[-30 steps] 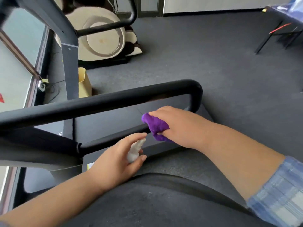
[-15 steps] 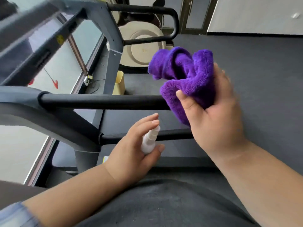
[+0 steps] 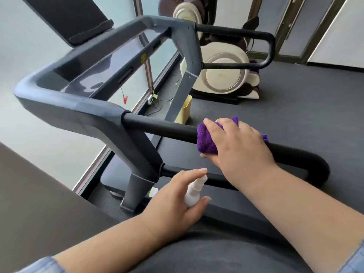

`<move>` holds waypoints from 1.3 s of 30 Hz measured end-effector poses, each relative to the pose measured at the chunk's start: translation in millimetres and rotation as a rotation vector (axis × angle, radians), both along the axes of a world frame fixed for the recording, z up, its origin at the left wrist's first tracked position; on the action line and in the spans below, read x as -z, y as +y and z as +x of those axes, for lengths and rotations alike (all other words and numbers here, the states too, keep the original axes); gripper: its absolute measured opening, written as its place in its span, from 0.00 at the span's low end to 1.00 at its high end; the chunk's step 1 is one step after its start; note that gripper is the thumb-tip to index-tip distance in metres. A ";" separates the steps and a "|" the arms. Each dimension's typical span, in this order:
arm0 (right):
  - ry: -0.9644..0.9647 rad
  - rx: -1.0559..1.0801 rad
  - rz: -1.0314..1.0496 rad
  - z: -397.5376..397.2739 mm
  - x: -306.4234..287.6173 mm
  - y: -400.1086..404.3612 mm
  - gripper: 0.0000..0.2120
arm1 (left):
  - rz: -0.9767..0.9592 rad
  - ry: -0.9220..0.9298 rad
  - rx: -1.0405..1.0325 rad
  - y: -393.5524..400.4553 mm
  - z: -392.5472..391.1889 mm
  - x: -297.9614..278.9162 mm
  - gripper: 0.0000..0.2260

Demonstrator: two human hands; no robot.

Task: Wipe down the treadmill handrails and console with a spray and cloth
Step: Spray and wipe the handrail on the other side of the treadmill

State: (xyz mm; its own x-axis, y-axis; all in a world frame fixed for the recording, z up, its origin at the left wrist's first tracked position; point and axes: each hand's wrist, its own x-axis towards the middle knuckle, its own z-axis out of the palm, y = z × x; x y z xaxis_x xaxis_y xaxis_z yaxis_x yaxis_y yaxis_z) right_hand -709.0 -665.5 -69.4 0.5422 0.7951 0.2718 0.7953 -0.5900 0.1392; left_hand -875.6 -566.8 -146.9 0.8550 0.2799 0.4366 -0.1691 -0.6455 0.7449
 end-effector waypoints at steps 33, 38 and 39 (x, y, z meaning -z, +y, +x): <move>0.108 0.048 0.209 -17.3 9.1 37.4 0.32 | 0.052 -0.139 0.521 59.2 41.9 0.8 0.25; 0.031 0.120 0.282 -0.9 21.4 -21.9 0.32 | 0.058 -0.122 0.556 29.7 52.3 -2.3 0.25; 0.011 0.126 0.293 3.2 23.3 -34.0 0.32 | 0.056 -0.115 0.549 24.3 53.0 -1.8 0.24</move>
State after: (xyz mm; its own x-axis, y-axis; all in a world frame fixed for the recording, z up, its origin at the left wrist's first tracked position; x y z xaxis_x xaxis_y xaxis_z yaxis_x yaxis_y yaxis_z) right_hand -705.8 -699.5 -92.7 0.6359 0.6099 0.4729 0.7137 -0.6979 -0.0598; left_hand -822.6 -542.5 -145.1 0.8150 -0.2185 0.5367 -0.5689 -0.4778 0.6694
